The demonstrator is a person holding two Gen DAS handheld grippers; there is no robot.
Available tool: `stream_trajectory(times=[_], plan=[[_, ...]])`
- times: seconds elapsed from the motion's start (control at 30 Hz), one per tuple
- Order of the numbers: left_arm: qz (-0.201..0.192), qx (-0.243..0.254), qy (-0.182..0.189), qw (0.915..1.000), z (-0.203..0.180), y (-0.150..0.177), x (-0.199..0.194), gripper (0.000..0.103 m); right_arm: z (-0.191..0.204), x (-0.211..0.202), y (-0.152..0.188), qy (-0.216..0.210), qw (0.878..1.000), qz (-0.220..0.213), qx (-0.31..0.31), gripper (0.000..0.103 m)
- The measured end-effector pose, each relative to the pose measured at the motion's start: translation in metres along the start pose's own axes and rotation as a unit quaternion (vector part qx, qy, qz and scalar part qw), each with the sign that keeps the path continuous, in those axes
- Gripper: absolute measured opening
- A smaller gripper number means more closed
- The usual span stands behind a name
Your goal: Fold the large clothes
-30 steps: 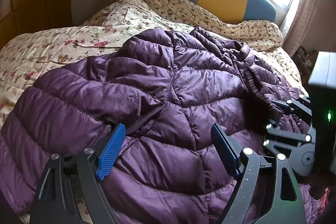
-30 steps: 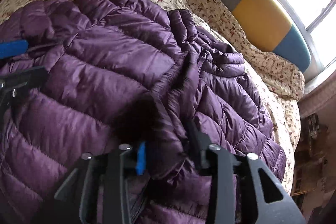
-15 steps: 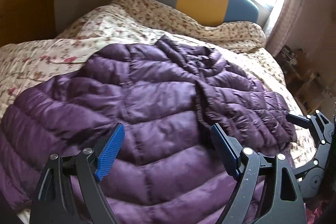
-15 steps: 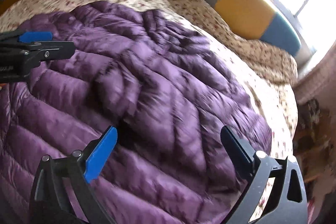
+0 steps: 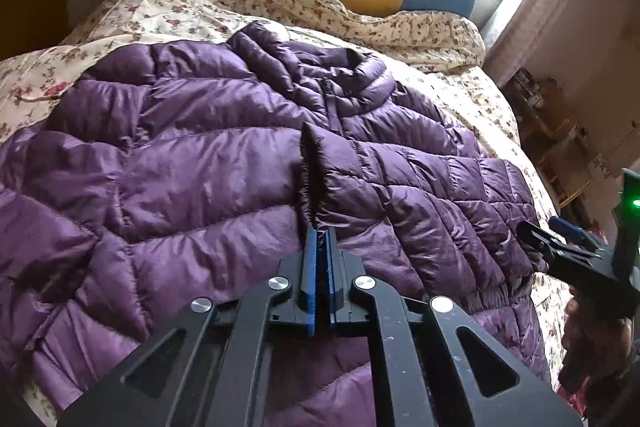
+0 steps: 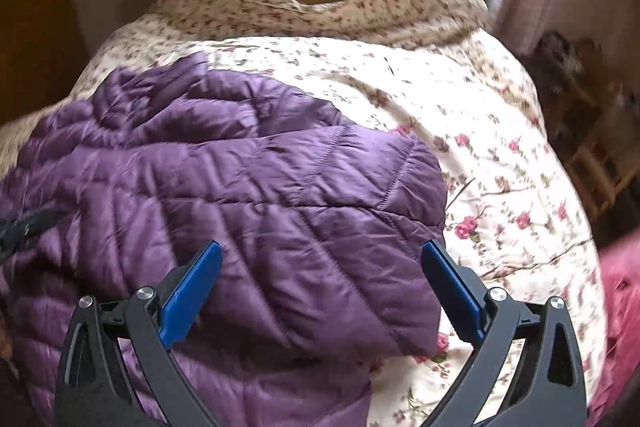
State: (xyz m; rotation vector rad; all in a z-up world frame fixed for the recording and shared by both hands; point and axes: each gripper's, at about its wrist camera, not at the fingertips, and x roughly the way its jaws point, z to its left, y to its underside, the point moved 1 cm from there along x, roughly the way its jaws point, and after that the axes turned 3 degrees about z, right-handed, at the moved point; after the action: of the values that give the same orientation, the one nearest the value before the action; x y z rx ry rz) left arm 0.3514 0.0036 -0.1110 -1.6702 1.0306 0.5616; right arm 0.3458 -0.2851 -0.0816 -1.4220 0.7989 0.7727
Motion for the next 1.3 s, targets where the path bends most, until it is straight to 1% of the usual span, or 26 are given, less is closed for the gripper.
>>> stream_trajectory(times=[0.17,0.3,0.37,0.43,0.47,0.5,0.53,0.57,0.6,0.63,0.67,0.77,0.83,0.87,0.9,0.97,1.07,1.1,1.17,1.27,1.3], plan=[[-0.006,0.007,-0.017,0.9998,0.011,0.004,-0.007,0.004,0.016,0.028,-0.004,-0.002,1.000,0.015,0.003,0.099],[-0.004,0.010,-0.034,0.9993,0.018,0.008,-0.004,0.004,0.027,0.053,0.000,0.013,1.000,0.027,0.001,0.101],[-0.005,0.002,-0.048,0.9988,0.023,0.012,-0.003,0.004,0.032,0.061,0.003,0.025,0.999,0.024,0.001,0.101],[-0.008,-0.009,-0.049,0.9987,0.028,0.015,-0.005,0.004,0.035,0.065,0.003,0.033,0.999,0.022,-0.004,0.101],[-0.009,-0.013,-0.052,0.9985,0.029,0.015,-0.006,0.008,0.036,0.066,0.004,0.034,0.999,0.020,-0.006,0.101],[-0.013,-0.015,-0.055,0.9983,0.029,0.016,-0.009,0.019,0.035,0.066,0.005,0.034,0.999,0.016,-0.006,0.101],[-0.018,-0.017,-0.057,0.9981,0.029,0.017,-0.013,0.028,0.036,0.066,0.007,0.036,0.999,0.012,-0.006,0.101],[-0.029,-0.023,-0.063,0.9974,0.028,0.018,-0.019,0.052,0.037,0.067,0.007,0.037,0.999,0.011,-0.007,0.101],[-0.052,-0.029,-0.070,0.9957,0.025,0.018,-0.029,0.070,0.038,0.066,0.008,0.039,0.999,0.009,-0.007,0.101],[-0.072,-0.028,-0.074,0.9943,0.022,0.019,-0.038,0.072,0.038,0.067,0.007,0.040,0.999,0.008,-0.008,0.101],[-0.086,-0.022,-0.075,0.9932,0.016,0.019,-0.045,0.072,0.039,0.066,0.008,0.043,0.999,0.006,-0.009,0.101],[-0.094,0.001,-0.060,0.9937,-0.005,0.012,-0.051,0.072,0.041,0.066,0.008,0.050,0.999,0.002,-0.012,0.101],[-0.085,0.014,-0.058,0.9945,-0.015,0.007,-0.043,0.069,0.041,0.066,0.008,0.050,0.999,0.001,-0.012,0.101],[-0.075,0.021,-0.057,0.9953,-0.020,0.005,-0.035,0.063,0.041,0.066,0.009,0.050,0.999,0.001,-0.012,0.101],[-0.063,0.024,-0.061,0.9958,-0.022,0.003,-0.028,0.061,0.042,0.066,0.009,0.050,0.999,0.000,-0.012,0.101],[-0.039,0.025,-0.078,0.9959,-0.021,0.003,-0.009,0.061,0.041,0.066,0.009,0.050,0.999,-0.001,-0.012,0.101],[-0.009,0.014,-0.097,0.9951,-0.008,0.008,0.016,0.061,0.041,0.065,0.010,0.048,0.999,-0.004,-0.011,0.101],[-0.006,0.003,-0.089,0.9960,-0.002,0.011,0.021,0.061,0.042,0.066,0.010,0.048,0.999,-0.005,-0.011,0.101],[-0.013,-0.005,-0.081,0.9966,0.002,0.013,0.022,0.061,0.041,0.066,0.009,0.046,0.999,-0.004,-0.010,0.101],[-0.013,-0.008,-0.076,0.9970,0.003,0.013,0.019,0.062,0.041,0.066,0.010,0.043,0.999,-0.004,-0.009,0.101],[-0.011,-0.012,-0.073,0.9972,0.004,0.014,0.015,0.064,0.041,0.066,0.010,0.042,0.999,-0.005,-0.008,0.101]])
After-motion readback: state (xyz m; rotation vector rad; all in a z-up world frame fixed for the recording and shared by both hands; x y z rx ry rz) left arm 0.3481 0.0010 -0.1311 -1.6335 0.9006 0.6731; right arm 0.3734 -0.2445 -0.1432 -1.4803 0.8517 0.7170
